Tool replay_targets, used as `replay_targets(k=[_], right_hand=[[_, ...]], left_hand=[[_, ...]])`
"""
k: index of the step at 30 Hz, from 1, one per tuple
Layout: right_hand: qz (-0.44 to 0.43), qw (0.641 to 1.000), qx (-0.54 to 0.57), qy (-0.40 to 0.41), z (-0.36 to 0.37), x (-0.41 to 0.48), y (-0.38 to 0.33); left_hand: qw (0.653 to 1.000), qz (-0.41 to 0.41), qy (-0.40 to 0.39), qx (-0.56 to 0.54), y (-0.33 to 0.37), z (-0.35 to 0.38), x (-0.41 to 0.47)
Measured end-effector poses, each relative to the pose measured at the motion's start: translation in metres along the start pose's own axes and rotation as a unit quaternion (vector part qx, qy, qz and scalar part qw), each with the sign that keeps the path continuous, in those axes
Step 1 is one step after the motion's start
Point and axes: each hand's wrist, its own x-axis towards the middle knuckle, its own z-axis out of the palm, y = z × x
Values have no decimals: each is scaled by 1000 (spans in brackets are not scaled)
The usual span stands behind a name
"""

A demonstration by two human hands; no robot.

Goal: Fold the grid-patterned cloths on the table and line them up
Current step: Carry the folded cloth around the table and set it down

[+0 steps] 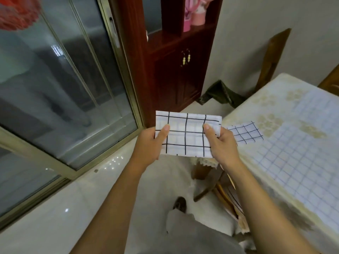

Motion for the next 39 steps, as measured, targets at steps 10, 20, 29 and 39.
replay_targets(k=[10,20,29,39], right_hand=[[-41,999,25,-7,54,172,-18],[50,992,-21,111,27,268,30],[71,972,-68,212,36,359,13],[112,907,-88,397,-1,367,34]], left_hand=[[997,52,21,50,30,-25,174],[990,25,-133,51,23,38,321],[958,126,-253,47,34,65,484],[888,171,-420,77,77,154,537]])
